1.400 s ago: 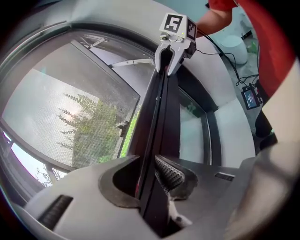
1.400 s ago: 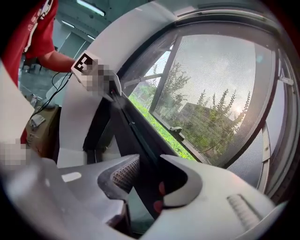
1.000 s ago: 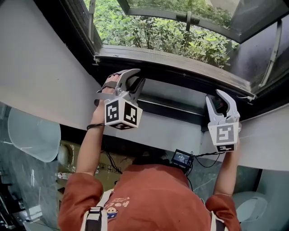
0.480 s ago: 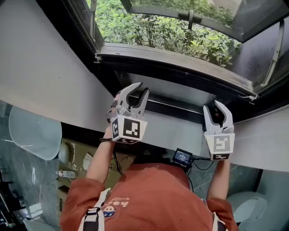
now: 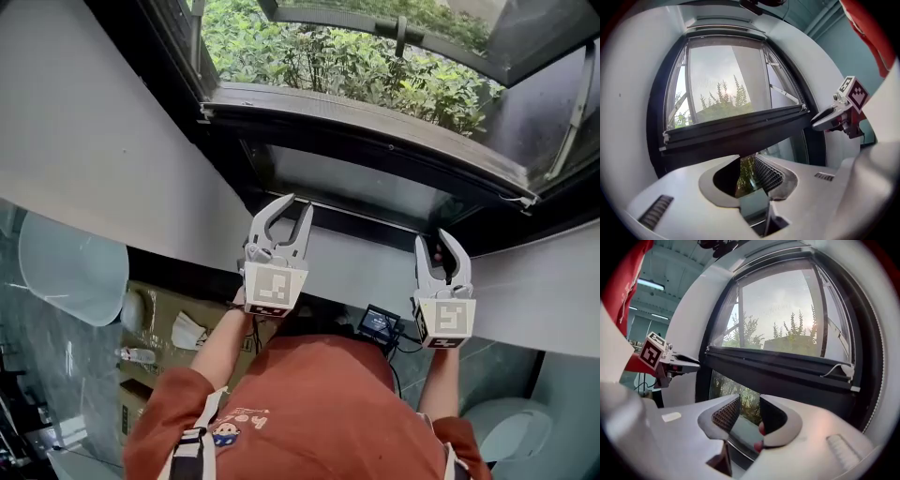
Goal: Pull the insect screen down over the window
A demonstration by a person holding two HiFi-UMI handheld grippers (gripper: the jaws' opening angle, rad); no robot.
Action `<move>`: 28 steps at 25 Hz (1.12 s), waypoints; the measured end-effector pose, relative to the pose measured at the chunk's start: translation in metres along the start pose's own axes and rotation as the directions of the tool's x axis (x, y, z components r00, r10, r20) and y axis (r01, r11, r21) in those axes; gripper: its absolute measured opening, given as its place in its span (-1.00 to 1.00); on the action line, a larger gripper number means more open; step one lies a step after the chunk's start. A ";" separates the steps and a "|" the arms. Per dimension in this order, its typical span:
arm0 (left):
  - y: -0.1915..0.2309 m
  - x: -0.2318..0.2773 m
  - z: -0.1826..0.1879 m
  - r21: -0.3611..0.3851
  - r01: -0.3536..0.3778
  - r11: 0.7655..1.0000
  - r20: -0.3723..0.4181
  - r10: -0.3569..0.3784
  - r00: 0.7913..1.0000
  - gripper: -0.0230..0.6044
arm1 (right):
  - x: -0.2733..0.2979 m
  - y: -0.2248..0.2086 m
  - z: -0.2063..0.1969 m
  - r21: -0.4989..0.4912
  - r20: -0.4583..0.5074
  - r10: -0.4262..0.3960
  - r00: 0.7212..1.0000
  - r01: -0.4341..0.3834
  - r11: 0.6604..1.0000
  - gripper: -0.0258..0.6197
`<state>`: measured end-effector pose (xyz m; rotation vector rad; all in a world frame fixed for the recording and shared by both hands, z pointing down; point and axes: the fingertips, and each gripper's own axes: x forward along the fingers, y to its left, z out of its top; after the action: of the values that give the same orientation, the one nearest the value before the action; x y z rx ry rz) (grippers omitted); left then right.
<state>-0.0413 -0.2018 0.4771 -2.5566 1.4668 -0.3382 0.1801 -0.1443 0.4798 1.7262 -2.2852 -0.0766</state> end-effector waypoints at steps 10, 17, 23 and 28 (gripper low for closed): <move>-0.014 -0.029 -0.009 -0.162 -0.029 0.986 0.034 0.035 0.999 -0.61 | -0.025 0.008 0.001 0.098 0.137 -0.087 0.987 0.074 0.992 -0.49; -0.014 -0.034 -0.007 -0.205 -0.017 0.979 0.089 0.036 0.995 -0.62 | -0.027 -0.002 0.002 0.157 0.182 -0.128 0.975 0.100 0.982 -0.49; -0.013 -0.038 -0.006 -0.224 -0.008 0.975 0.109 0.033 0.993 -0.67 | -0.031 -0.015 0.008 0.165 0.209 -0.156 0.965 0.122 0.979 -0.49; -0.015 -0.038 -0.006 -0.205 -0.003 0.979 0.108 0.025 0.994 -0.68 | -0.033 -0.012 0.002 0.176 0.195 -0.150 0.969 0.116 0.978 -0.49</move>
<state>-0.0492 -0.1612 0.4831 -2.6704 1.5514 -0.0449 0.1994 -0.1169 0.4697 2.0432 -2.3748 -0.1038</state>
